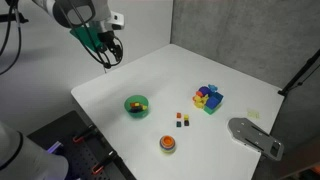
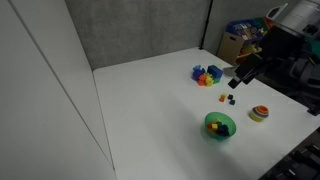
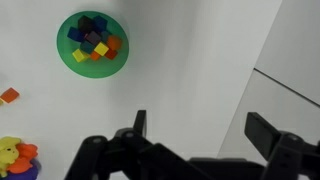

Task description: Put the small orange block in the green bowl

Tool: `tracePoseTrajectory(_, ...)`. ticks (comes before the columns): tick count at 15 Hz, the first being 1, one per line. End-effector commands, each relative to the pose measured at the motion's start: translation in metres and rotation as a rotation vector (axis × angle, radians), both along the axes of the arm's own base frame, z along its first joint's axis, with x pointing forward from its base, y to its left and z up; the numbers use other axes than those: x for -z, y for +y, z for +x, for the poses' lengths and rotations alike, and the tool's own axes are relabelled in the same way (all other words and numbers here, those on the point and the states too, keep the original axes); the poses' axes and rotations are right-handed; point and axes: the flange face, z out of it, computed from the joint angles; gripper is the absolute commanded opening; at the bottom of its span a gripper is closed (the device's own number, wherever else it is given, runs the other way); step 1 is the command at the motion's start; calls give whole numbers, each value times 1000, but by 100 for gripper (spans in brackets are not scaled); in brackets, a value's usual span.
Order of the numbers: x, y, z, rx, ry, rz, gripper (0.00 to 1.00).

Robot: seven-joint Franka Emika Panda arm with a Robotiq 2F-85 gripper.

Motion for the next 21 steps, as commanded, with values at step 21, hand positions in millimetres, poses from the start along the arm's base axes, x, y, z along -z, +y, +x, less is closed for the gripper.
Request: tracePoseTrajectory(21, 69, -76, 131, 210, 61, -258, 100)
